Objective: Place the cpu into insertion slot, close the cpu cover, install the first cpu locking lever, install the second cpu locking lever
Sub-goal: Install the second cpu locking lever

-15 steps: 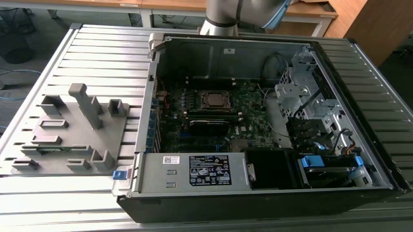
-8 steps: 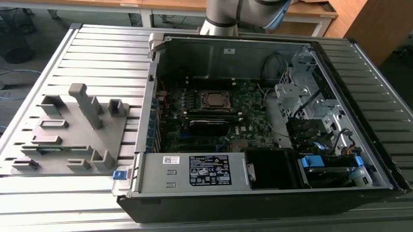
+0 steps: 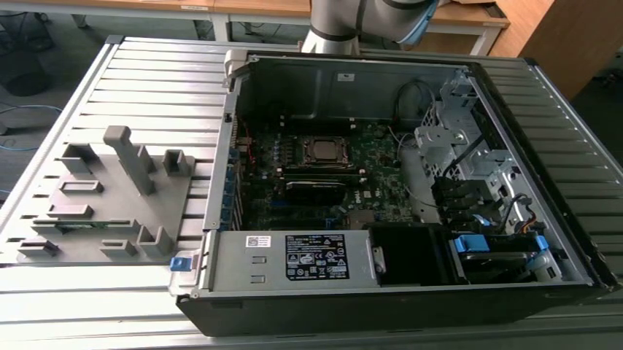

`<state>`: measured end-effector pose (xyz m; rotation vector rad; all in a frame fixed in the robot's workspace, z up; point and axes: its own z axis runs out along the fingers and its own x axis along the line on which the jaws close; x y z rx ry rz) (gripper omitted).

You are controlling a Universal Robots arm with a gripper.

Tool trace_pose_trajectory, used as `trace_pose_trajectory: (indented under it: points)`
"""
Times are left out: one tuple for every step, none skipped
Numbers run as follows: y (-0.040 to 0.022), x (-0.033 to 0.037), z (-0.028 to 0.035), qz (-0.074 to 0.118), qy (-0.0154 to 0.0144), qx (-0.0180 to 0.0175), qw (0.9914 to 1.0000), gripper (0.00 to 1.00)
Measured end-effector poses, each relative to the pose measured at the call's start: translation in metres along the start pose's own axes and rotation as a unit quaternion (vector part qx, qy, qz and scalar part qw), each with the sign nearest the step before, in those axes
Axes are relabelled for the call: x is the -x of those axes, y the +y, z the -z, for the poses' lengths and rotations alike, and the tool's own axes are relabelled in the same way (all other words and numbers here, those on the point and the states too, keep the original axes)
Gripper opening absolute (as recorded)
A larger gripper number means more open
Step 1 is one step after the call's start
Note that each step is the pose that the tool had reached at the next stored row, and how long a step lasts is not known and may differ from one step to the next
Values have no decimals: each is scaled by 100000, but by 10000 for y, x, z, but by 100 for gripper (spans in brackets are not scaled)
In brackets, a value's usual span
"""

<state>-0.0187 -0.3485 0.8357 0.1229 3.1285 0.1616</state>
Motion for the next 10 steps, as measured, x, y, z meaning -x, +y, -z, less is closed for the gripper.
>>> trace_pose_trajectory:
  points:
    - [1,0,0,2,2,-7,100000,11]
    - [1,0,0,0,3,-8,100000,11]
    - [3,1,1,2,9,-18,100000,11]
    - [0,0,0,2,1,-3,100000,11]
    - [1,0,0,0,2,-6,100000,11]
    - [2,1,1,1,5,-12,100000,11]
    - [2,1,1,1,7,-17,100000,11]
    - [1,0,0,1,2,-9,100000,11]
    - [1,0,0,1,4,-8,100000,11]
    - [2,1,1,2,5,-12,100000,11]
